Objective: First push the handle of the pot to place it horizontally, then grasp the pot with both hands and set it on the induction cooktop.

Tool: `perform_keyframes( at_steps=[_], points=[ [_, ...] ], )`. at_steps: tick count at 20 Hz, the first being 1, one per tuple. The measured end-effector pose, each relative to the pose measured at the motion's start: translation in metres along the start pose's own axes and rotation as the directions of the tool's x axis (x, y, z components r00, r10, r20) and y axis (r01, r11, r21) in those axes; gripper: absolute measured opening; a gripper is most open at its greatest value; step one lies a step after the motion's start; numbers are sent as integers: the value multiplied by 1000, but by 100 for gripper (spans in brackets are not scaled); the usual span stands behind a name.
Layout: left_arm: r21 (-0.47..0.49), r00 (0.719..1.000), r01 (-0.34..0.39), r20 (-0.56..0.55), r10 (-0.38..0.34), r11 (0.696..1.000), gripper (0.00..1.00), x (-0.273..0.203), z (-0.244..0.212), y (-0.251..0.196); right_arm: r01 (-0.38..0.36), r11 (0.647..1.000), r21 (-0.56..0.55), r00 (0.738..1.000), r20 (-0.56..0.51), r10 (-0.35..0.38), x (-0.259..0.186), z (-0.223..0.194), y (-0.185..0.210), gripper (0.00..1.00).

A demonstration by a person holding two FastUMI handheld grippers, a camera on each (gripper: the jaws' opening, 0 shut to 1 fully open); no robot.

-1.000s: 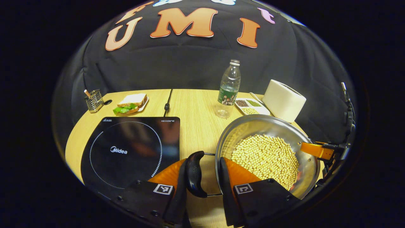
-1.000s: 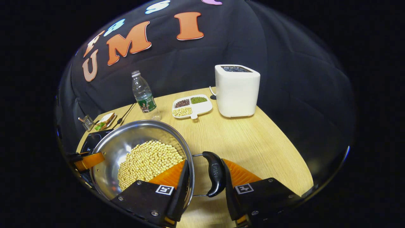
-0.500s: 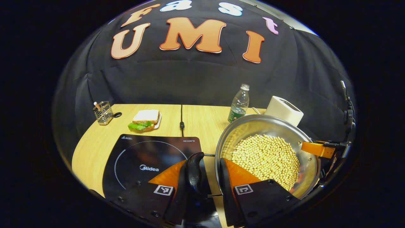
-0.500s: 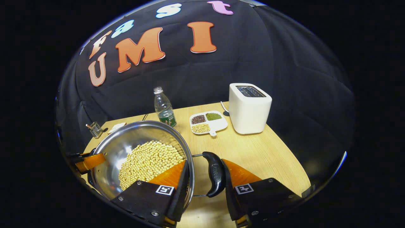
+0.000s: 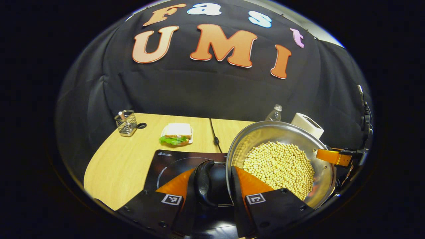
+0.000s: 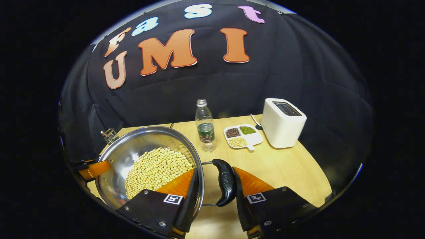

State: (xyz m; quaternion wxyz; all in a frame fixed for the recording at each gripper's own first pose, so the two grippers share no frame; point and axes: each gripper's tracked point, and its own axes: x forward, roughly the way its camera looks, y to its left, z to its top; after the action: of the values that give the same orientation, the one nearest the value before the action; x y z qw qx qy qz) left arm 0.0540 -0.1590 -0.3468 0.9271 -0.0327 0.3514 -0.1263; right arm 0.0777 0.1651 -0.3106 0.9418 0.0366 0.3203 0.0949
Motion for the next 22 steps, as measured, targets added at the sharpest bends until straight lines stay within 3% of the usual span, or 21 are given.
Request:
perform_keyframes(
  at_steps=[2, 3, 5, 6, 10, 22],
  points=[
    [-4, 1000, -16, -2, 16, 1000, 56, -4, 2, 24, -13, 1000, -7, 1000, -3, 13, 3, 1, 22, 51],
    [-7, 1000, -24, -2, 24, 1000, 59, -4, 3, 35, -21, 1000, -10, 1000, -8, 21, 4, 0, 33, 55],
    [-15, 999, -40, -4, 40, 999, 59, -5, 2, 59, -37, 999, -13, 999, -14, 37, 8, -4, 54, 51],
    [-19, 999, -48, -6, 47, 999, 56, -6, 2, 70, -43, 999, -17, 999, -18, 43, 11, -5, 64, 55],
    [-30, 998, -69, -17, 68, 997, 56, -7, -5, 108, -63, 997, -37, 997, -39, 62, 22, -13, 100, 55],
    [-41, 992, -97, -84, 93, 994, 56, 20, -39, 156, -79, 996, -29, 989, -128, 74, 52, -52, 135, 56]
  ],
)
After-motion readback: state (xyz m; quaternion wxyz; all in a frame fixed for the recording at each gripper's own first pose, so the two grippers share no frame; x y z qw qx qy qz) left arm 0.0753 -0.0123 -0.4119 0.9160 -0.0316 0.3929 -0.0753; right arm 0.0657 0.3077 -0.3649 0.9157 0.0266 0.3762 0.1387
